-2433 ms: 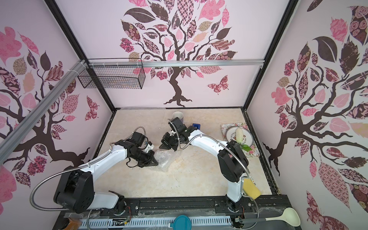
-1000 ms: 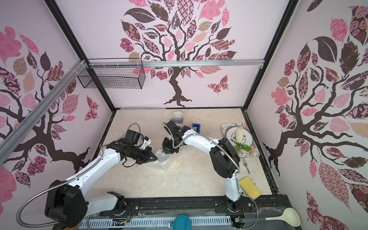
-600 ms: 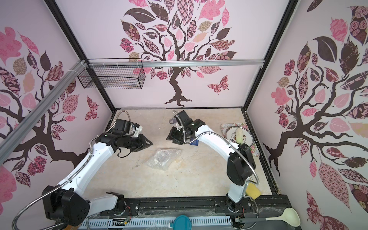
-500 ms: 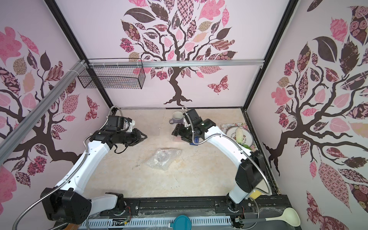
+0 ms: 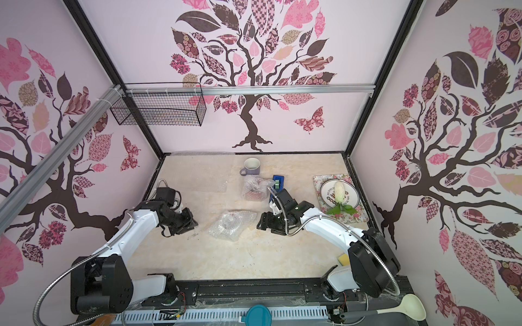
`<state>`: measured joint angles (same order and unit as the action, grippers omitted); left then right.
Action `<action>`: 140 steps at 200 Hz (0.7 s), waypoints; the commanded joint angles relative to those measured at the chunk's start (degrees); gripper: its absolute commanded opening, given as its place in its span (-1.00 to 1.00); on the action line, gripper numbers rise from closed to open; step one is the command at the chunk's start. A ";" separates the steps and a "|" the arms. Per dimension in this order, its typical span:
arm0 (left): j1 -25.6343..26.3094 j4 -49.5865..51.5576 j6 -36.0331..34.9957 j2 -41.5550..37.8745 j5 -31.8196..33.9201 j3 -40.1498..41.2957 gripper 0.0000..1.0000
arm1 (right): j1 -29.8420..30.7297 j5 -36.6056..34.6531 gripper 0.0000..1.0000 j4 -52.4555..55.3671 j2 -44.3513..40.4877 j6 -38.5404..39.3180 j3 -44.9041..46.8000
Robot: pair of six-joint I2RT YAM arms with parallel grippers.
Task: Wrap mugs in bubble wrap
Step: Move the bubble wrap to the center of the board.
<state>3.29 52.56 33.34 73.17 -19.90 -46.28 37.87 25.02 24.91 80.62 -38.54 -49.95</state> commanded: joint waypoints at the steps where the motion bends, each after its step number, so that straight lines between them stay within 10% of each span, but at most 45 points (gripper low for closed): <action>1: 5.53 -3.55 4.86 -0.24 -3.86 2.22 -0.59 | 5.21 3.23 0.18 -5.80 3.64 5.27 0.25; 46: 10.12 -17.56 15.67 4.45 -10.30 10.63 -0.87 | 8.32 3.87 0.07 -20.13 8.91 3.10 3.78; 140: 10.15 -32.49 19.55 18.16 -13.81 1.09 -0.90 | 8.68 2.01 -0.08 -29.44 24.54 -0.29 -8.41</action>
<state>13.91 25.65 52.71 87.72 -32.58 -39.27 46.59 29.50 -1.06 101.03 -37.74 -53.71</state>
